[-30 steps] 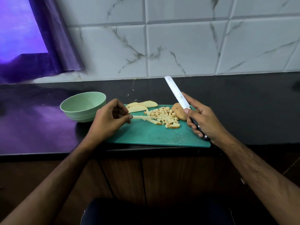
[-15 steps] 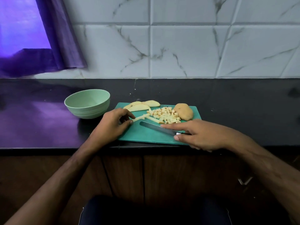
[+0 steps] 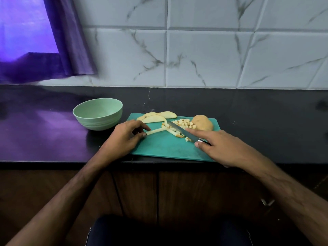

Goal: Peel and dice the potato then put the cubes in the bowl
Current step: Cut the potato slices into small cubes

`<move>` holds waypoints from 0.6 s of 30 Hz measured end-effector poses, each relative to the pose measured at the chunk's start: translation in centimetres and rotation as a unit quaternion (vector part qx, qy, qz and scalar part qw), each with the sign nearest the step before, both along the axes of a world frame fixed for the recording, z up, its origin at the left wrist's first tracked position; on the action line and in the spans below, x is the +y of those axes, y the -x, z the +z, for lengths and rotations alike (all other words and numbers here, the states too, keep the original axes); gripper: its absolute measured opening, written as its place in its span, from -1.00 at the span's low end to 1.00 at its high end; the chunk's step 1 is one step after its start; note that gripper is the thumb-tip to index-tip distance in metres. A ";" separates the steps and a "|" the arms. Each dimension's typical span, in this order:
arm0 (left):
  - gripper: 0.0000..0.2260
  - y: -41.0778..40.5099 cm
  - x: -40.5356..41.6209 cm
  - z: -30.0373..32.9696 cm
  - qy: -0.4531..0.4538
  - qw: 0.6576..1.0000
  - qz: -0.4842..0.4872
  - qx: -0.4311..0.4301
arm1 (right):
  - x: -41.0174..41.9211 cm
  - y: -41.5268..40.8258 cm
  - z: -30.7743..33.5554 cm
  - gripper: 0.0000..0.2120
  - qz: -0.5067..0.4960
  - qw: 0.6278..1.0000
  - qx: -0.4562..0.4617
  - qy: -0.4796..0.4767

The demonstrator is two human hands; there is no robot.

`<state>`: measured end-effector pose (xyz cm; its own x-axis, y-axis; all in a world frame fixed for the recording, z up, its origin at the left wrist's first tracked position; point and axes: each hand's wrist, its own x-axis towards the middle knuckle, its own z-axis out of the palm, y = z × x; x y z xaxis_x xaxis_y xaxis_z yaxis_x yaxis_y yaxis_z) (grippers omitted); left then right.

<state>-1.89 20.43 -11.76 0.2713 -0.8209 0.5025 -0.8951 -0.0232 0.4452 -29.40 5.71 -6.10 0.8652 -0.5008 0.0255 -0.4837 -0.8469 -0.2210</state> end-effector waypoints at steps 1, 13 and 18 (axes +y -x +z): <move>-0.84 0.0 0.1 0.0 0.004 1.000 0.000 0.000 | 0.1 0.1 0.1 -0.53 0.000 1.000 -0.005 -0.003; -0.85 0.0 0.7 0.3 0.088 0.994 0.053 0.045 | 1.3 -0.6 -0.4 -0.53 0.039 0.999 0.032 0.008; -0.85 0.2 1.0 0.4 0.101 0.994 0.031 0.020 | 1.1 -1.8 -0.7 -0.53 0.020 0.999 0.023 0.027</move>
<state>-2.11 21.41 -11.36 0.3411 -0.6859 0.6428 -0.8758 0.0165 0.4824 -27.64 6.78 -6.80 0.8855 -0.4646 0.0112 -0.4577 -0.8761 -0.1518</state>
